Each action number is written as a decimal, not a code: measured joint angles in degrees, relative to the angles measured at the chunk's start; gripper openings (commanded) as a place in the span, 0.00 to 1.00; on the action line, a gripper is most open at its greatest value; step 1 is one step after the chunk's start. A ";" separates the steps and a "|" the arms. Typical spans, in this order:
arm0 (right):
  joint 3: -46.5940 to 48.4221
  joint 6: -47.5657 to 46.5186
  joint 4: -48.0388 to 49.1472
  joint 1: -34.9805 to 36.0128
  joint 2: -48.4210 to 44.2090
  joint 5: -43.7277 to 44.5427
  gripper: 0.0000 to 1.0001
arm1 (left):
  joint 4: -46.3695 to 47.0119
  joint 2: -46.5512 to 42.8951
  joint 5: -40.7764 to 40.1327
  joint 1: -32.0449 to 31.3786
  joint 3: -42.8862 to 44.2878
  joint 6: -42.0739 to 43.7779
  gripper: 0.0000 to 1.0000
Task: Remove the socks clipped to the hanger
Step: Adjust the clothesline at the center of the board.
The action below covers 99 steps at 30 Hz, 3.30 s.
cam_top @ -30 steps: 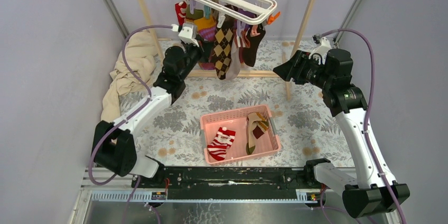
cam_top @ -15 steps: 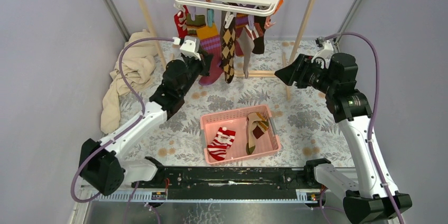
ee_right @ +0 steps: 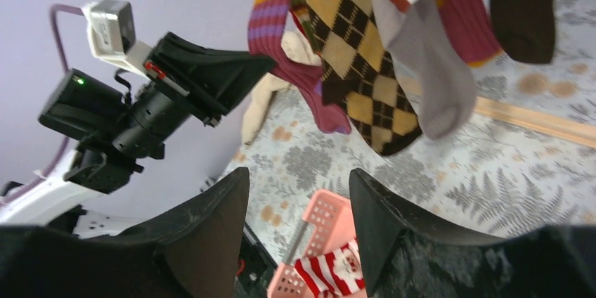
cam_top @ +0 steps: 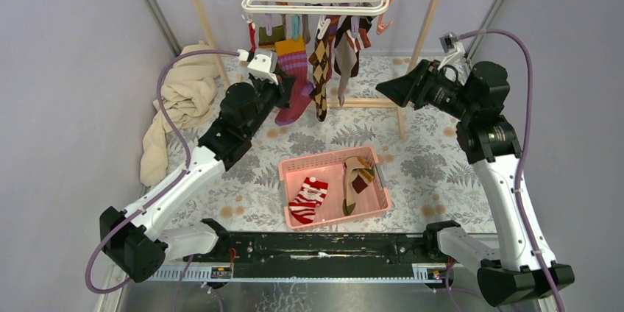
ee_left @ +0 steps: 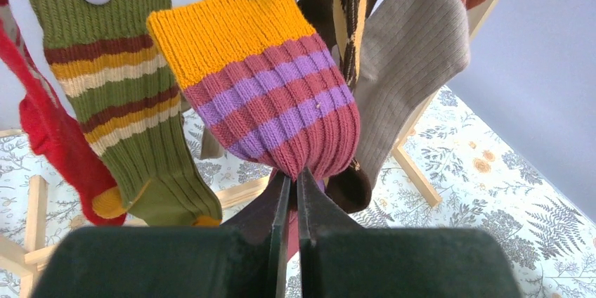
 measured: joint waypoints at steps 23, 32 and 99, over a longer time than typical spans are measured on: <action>13.75 3.17 12.79 17.57 22.99 5.27 0.60 | -10.69 -2.08 2.49 -0.31 6.64 0.24 0.09; 14.38 2.56 15.26 17.59 25.49 6.25 0.60 | -12.46 -5.18 3.54 -0.31 6.64 0.15 0.10; -6.38 -11.61 1.38 8.24 19.98 38.91 0.54 | -13.57 9.01 2.60 0.61 9.40 -0.09 0.08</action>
